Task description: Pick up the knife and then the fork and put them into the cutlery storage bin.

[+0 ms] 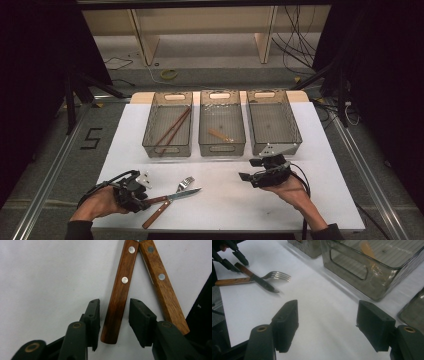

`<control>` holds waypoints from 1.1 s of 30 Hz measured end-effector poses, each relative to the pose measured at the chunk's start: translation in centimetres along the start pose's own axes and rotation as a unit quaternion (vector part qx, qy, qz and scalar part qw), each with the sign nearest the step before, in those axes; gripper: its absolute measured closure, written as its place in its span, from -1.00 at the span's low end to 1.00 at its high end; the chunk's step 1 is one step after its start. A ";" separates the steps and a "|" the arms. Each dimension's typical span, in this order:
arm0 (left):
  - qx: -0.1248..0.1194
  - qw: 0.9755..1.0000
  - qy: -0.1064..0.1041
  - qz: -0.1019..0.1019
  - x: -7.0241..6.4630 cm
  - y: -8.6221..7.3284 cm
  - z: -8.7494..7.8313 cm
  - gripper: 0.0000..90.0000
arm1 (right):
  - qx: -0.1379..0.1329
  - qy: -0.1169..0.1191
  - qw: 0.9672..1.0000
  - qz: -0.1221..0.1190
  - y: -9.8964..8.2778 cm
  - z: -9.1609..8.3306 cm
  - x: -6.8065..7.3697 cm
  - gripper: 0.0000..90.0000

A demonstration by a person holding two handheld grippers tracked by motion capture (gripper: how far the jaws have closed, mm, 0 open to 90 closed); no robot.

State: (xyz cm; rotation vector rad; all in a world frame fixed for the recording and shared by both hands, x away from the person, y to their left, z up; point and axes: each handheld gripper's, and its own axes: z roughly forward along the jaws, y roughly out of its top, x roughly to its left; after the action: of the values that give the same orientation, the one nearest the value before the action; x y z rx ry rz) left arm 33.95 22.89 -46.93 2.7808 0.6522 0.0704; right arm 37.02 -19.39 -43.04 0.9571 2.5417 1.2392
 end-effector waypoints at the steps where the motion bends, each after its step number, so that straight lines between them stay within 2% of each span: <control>1: 0.000 1.000 0.000 0.000 0.0 0.0 0.0 0.38 | -0.001 0.000 1.000 -0.002 0.0 0.0 0.0 -0.23; 8: 0.003 1.000 0.004 0.004 -0.1 0.0 0.0 0.48 | -0.001 -0.002 1.000 0.002 -0.1 -0.2 -0.1 -0.23; 21: 0.010 0.999 0.013 0.047 -0.7 0.3 0.0 0.66 | 0.002 -0.006 1.000 0.003 -0.1 -0.2 -0.1 -0.22; 29: -0.023 0.999 0.015 0.038 -0.7 0.5 0.0 0.67 | -0.002 -0.004 1.000 0.001 0.0 -0.3 -0.1 -0.21; 31: -0.029 0.998 0.025 0.041 -0.8 0.7 -0.3 0.67 | -0.004 -0.002 1.000 0.003 0.0 -0.4 0.0 -0.21; 33: -0.038 0.998 0.024 0.045 -0.9 0.9 -0.6 0.67 | -0.007 -0.002 1.000 0.000 0.2 -0.4 0.1 -0.21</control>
State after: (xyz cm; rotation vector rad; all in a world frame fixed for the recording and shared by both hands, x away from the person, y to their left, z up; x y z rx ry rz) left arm 33.47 21.91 -46.07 2.7407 0.5237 0.1778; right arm 36.85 -19.56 -42.62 0.9567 2.5257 1.2528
